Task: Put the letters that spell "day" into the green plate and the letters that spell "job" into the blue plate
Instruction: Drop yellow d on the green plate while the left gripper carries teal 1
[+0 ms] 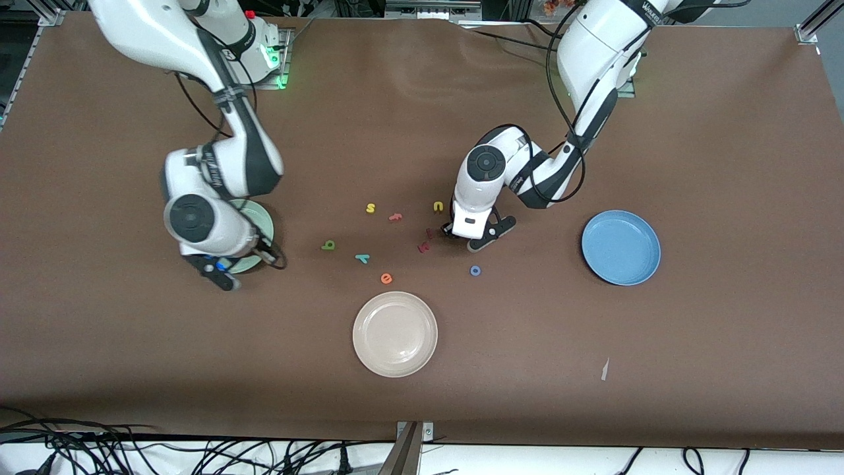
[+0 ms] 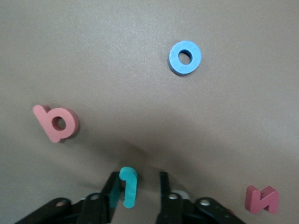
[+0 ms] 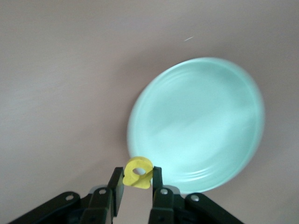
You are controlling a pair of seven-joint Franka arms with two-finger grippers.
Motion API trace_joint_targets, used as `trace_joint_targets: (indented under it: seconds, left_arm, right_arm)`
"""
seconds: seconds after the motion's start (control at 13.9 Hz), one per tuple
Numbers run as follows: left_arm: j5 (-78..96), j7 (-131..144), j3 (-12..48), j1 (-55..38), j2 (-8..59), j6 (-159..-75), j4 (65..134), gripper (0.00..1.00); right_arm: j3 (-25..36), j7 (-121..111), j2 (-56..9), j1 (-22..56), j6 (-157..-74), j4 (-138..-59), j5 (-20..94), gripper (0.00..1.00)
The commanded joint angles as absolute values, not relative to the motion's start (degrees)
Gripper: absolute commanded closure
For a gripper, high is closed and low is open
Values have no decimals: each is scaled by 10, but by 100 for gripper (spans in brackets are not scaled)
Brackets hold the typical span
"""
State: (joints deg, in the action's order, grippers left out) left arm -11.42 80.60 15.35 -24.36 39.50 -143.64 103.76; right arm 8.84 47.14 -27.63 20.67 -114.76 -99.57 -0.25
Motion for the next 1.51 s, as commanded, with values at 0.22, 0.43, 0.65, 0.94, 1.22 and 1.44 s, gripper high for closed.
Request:
trace_joint_targets:
  seconds: [0.22, 0.43, 0.65, 0.94, 1.22, 1.44]
  left_arm:
    - [-139, 819, 152, -246, 407, -1439, 1026, 100]
    - [-139, 816, 152, -245, 403, -1434, 1023, 100]
    - [-138, 780, 155, -231, 397, -1337, 963, 100]
    - [-128, 634, 158, -181, 356, -1256, 957, 100]
    - [-128, 463, 158, -114, 312, -1200, 983, 100]
    - [-128, 355, 159, -56, 268, -1204, 1039, 100]
  right_arm:
    - [104, 431, -243, 210, -1291, -1171, 1, 86]
    - [106, 428, -229, 210, -1290, -1173, 1, 0]
    - [102, 432, -215, 212, -1191, -1103, 2, 0]
    - [66, 523, -241, 232, -1148, -1017, 60, 0]
    - [55, 705, -326, 286, -1168, -928, 66, 0]
    - [55, 770, -374, 310, -1256, -917, 67, 0]
